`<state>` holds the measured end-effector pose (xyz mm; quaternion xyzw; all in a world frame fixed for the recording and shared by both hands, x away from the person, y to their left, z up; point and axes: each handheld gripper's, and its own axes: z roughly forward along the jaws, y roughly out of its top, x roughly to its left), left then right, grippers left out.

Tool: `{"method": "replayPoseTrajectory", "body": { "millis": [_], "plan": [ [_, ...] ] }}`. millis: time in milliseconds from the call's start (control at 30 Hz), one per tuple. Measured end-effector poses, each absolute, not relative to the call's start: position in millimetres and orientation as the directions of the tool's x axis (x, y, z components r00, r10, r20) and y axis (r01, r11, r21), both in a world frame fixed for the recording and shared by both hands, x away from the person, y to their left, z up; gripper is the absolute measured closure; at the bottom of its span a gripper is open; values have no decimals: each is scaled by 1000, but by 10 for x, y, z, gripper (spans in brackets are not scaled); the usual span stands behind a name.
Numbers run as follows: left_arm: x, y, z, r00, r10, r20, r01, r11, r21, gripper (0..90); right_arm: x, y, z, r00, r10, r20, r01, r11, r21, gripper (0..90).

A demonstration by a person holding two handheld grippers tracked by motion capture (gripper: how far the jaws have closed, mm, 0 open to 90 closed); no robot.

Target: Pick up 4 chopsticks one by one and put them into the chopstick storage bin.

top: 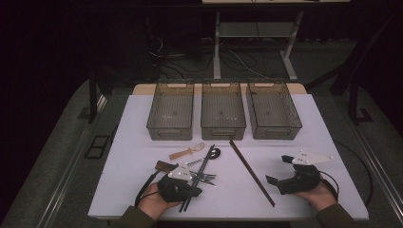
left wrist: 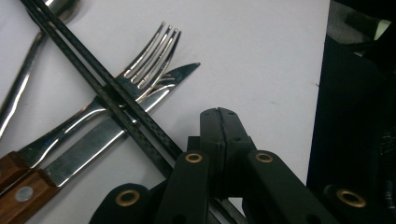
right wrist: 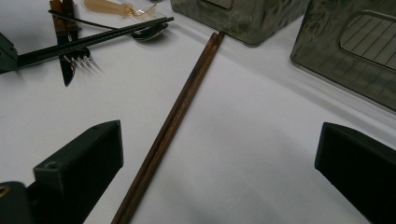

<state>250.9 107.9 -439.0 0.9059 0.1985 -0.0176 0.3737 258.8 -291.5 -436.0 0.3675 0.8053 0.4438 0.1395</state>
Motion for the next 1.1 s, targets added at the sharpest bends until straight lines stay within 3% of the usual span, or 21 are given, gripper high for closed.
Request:
{"method": "replayPoseTrajectory", "body": {
  "millis": [1100],
  "plan": [
    [2510, 1131, -4396, 923, 361, -133, 361, -695, 622, 897, 2586, -2920, -4356, -688, 718, 103, 469, 332, 818, 8]
  ]
}}
